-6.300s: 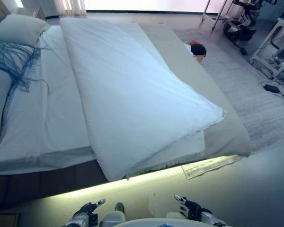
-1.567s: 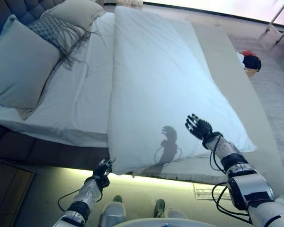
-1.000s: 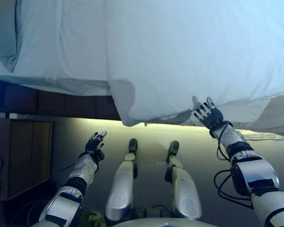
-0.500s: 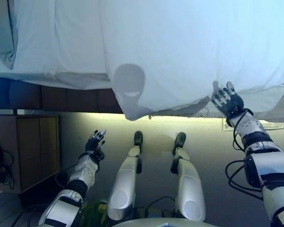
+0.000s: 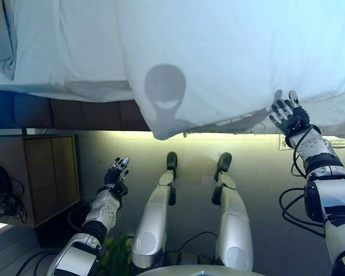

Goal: Make the bed neatly

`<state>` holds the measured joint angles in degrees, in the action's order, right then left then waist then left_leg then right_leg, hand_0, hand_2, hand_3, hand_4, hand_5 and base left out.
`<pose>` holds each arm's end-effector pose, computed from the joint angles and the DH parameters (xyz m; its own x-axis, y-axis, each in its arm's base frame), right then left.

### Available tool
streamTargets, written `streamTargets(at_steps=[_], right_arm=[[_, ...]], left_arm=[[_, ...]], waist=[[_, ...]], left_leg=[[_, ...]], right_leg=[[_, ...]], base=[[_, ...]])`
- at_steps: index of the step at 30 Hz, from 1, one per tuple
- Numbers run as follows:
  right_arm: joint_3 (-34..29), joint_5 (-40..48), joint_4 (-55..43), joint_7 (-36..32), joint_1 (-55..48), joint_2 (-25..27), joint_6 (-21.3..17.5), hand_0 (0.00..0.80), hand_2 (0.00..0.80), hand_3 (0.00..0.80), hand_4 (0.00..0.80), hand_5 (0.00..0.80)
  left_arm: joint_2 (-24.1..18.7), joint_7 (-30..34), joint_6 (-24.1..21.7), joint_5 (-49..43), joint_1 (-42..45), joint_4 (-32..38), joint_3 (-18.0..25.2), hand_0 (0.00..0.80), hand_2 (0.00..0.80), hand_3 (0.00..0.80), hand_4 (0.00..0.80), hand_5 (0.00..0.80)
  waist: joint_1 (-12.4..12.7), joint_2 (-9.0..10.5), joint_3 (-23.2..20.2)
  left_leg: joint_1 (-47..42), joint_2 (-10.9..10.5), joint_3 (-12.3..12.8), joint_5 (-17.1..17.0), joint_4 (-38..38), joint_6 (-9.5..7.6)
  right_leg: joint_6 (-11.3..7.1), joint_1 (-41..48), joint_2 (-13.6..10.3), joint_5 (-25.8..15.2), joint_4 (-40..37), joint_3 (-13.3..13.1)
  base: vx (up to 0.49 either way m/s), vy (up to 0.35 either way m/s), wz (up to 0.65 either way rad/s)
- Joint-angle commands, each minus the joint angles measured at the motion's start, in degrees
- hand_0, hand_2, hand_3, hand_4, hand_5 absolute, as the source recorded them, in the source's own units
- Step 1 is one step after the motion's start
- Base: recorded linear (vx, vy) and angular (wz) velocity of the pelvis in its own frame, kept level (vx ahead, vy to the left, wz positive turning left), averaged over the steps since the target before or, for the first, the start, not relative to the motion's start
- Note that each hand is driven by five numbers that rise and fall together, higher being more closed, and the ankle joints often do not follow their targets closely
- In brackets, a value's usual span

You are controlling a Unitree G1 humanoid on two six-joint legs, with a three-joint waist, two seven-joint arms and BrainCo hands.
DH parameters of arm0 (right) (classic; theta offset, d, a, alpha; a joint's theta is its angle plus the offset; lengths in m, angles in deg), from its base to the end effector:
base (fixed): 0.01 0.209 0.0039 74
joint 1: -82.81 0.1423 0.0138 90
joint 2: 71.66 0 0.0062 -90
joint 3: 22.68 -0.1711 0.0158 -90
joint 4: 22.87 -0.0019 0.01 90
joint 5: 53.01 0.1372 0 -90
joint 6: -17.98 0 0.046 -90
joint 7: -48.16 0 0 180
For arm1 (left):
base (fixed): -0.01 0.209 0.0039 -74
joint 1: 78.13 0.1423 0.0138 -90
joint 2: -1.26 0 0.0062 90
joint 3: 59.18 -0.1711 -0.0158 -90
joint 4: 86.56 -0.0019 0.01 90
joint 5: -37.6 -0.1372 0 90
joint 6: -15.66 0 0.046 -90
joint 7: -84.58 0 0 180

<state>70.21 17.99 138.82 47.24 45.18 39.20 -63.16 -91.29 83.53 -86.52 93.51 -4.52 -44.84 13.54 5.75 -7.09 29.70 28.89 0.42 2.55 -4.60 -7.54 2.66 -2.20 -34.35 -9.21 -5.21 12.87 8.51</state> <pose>0.3105 -0.2983 0.1290 0.9131 -0.2771 -0.2991 0.4073 0.6556 0.6358 0.2208 0.2027 -0.0186 0.9058 0.1070 -0.4100 -0.2767 0.8822 -0.3811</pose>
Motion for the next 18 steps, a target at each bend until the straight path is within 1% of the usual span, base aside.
streamTargets(at_steps=[1,11,18], right_arm=[[0.02,0.45,0.87,0.38,0.23,4.58,-0.02,0.000,0.000,0.000,0.000,0.000],[-1.37,0.92,1.66,-0.06,-2.88,4.43,-1.24,0.000,0.000,0.000,0.000,0.000],[-1.13,0.87,0.83,-2.03,-1.32,5.52,-2.41,0.000,0.000,0.000,0.000,0.000]], left_arm=[[1.18,0.31,-2.18,1.72,1.93,1.53,-0.76,0.000,0.000,0.000,0.000,0.000],[0.62,-0.65,-2.08,1.89,1.67,2.69,-1.22,0.000,0.000,0.000,0.000,0.000],[-0.01,-1.57,-1.97,2.13,1.28,3.42,-1.29,0.000,0.000,0.000,0.000,0.000]], waist=[[-0.08,-3.59,0.09],[-0.35,-3.32,0.09],[-0.10,-3.20,0.09]], left_leg=[[3.84,-1.69,-0.24,-2.22,-1.09,-0.46],[5.27,-1.31,-0.06,-2.55,-0.62,-0.34],[6.39,-1.11,-0.19,-2.94,-0.61,-0.14]], right_leg=[[-1.15,-2.52,2.04,4.84,8.34,2.58],[-1.51,-4.00,2.20,3.94,7.78,2.65],[-1.63,-4.98,2.22,3.75,8.09,2.86]], base=[[0.001,-0.013,-0.07],[-0.001,-0.015,-0.01],[0.002,-0.009,0.00]])
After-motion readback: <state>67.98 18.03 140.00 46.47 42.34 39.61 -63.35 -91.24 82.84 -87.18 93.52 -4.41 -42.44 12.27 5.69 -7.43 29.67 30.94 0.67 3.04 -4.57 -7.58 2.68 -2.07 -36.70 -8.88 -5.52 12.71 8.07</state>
